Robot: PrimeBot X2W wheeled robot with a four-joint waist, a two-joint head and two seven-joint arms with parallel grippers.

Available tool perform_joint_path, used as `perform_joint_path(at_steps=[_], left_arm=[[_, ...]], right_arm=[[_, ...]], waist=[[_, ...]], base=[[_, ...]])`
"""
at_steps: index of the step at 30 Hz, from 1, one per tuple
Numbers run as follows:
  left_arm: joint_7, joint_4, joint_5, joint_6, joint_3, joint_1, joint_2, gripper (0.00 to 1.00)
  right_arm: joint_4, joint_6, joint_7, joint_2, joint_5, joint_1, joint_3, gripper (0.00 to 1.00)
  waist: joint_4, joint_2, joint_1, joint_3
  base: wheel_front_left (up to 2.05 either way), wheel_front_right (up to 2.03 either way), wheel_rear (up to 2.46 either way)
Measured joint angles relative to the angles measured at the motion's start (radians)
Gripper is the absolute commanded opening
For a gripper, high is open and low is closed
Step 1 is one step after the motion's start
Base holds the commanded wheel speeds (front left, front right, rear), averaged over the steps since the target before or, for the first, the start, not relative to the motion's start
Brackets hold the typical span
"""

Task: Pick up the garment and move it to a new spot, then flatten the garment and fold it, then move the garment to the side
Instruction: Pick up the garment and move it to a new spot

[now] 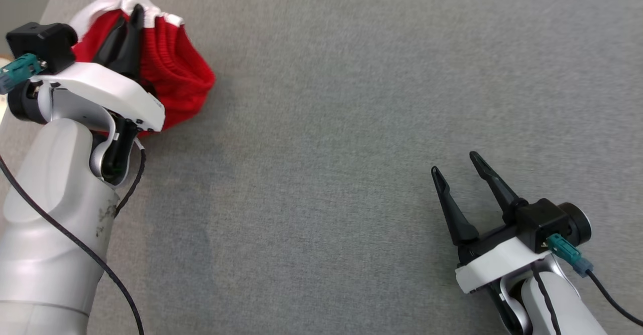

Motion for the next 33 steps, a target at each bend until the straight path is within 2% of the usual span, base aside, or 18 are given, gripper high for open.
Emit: perform_joint_path(at_steps=[8,16,22,29,31,32,33], left_arm=[[-0.009,-0.172,0.001,-0.003,-0.085,0.036,0.069,0.00],[0.058,-0.353,-0.013,-0.003,-0.174,0.078,0.111,0.00],[0.086,-0.437,-0.016,-0.003,-0.246,0.097,0.126,0.00],[0.052,-0.522,0.000,-0.003,-0.393,0.098,0.120,0.00],[0.036,-0.543,0.026,-0.003,-0.453,0.098,0.129,0.00],[0.028,-0.557,0.056,-0.003,-0.530,0.098,0.149,0.00],[0.027,-0.558,0.064,-0.003,-0.561,0.102,0.158,0.00]], right_arm=[[-0.004,0.000,0.000,0.027,0.030,0.051,0.001,1.00],[-0.012,0.000,0.000,0.037,0.049,0.116,-0.022,1.00],[-0.016,0.000,0.000,0.042,0.051,0.148,-0.024,1.00],[-0.024,0.000,0.000,0.045,0.057,0.157,-0.019,1.00],[-0.028,0.000,0.000,0.045,0.057,0.160,-0.021,1.00],[-0.031,0.000,0.000,0.045,0.057,0.162,-0.028,1.00],[-0.033,0.000,0.000,0.045,0.057,0.164,-0.035,1.00]], waist=[[-0.079,0.0000,-0.0001,-0.106],[-0.231,0.0000,0.0000,-0.191],[-0.361,0.0000,-0.0001,-0.241],[-0.492,0.0000,0.0000,-0.282],[-0.519,0.0000,-0.0001,-0.289],[-0.540,0.0000,-0.0001,-0.292],[-0.546,0.0000,-0.0001,-0.291]], base=[[0.00,0.00,0.00],[0.00,0.00,0.00],[0.00,0.00,0.00],[0.00,0.00,0.00],[0.00,0.00,0.00],[0.00,0.00,0.00],[0.00,0.00,0.00]])
